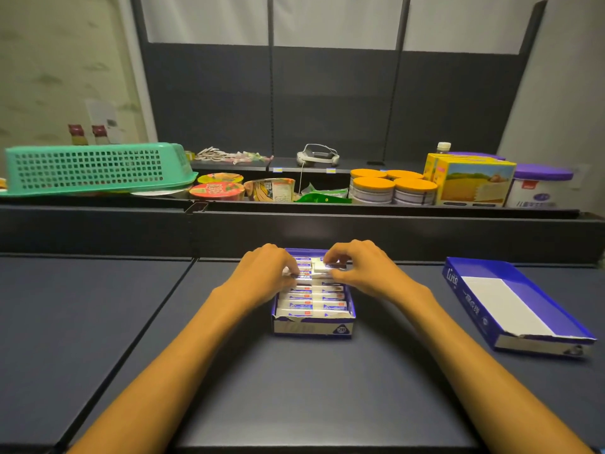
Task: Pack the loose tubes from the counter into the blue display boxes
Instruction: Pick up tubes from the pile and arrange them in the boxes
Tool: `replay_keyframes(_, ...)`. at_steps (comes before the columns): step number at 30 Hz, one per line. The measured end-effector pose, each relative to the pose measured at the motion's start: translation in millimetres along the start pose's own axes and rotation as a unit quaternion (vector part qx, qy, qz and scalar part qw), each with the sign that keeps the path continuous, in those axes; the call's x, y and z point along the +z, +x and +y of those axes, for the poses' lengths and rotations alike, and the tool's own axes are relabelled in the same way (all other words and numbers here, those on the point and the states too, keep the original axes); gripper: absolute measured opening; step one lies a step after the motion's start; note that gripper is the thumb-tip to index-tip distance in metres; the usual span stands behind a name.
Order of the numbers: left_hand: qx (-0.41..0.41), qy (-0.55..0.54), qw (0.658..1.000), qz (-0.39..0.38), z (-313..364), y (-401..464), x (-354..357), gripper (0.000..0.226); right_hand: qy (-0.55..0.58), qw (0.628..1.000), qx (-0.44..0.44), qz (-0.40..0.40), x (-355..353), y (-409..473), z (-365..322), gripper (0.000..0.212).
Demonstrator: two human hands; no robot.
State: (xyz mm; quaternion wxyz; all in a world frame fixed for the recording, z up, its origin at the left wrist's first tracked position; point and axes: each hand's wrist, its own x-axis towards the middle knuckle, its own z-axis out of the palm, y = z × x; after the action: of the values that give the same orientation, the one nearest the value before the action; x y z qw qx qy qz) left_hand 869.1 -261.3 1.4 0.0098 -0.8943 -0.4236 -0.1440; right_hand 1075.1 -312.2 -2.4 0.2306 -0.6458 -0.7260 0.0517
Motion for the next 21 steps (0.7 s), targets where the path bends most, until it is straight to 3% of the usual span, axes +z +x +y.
replay_keyframes(11,0.016,-0.017,0.999,-0.036,-8.8,1.9,1.6,0.030,-0.032,0.999,0.004,-0.040,0.5,-2.1,-8.1,0.026)
replay_keyframes(21,-0.001,-0.039,0.999,-0.018,-6.9,1.5,-0.5,0.025,-0.050,0.997,-0.002,-0.058,4.0,1.1,-6.0,0.030)
